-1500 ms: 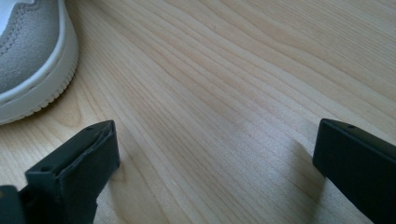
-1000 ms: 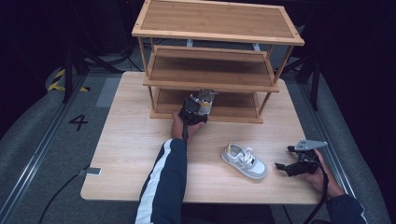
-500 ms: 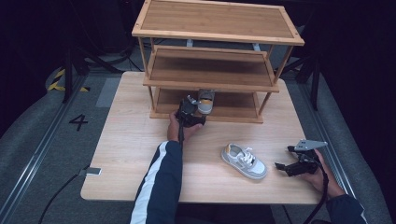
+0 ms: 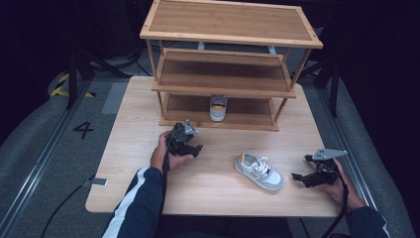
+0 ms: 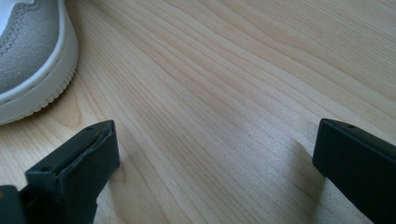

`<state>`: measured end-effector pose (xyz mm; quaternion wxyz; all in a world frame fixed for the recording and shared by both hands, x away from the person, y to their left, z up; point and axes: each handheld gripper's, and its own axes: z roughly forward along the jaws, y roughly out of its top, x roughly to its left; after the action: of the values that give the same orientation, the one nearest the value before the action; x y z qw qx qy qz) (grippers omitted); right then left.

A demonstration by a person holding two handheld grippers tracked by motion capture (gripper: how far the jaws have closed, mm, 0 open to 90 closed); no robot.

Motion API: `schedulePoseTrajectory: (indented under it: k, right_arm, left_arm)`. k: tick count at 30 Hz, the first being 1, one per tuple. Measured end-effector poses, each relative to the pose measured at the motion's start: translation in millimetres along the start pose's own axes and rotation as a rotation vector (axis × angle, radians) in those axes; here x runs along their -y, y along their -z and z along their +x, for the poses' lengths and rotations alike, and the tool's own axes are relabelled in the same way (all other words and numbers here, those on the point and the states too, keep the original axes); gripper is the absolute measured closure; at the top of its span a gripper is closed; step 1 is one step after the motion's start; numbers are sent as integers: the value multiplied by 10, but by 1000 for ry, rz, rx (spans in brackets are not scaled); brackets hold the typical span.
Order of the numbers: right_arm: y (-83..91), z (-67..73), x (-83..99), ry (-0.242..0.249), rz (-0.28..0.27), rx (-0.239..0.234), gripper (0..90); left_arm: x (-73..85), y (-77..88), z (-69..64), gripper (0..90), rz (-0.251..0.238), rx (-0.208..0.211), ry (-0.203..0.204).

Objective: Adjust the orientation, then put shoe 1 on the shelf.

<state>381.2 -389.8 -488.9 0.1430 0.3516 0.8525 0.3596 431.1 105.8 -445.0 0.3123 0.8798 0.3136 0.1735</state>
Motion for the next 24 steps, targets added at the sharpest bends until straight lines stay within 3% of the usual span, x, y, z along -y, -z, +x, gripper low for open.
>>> schedulePoseTrajectory:
  k: [3,5,7,17,24]
  right_arm:
    - [0,0,0,0,0,0,8]
    - [0,0,0,0,0,0,8]
    - [0,0,1,0,0,0,8]
    - [1,3,1,-2,0,2,8]
    - [1,2,1,-2,0,2,8]
  left_arm:
    - [130,185,-37,277,-5,21,-11]
    - [205,260,-60,267,5,0,-43]
    - [314,341,-88,263,19,1,-45]
    - [806,628,-165,232,22,34,-81]
    - [1125,749,-191,235,46,84,-50]
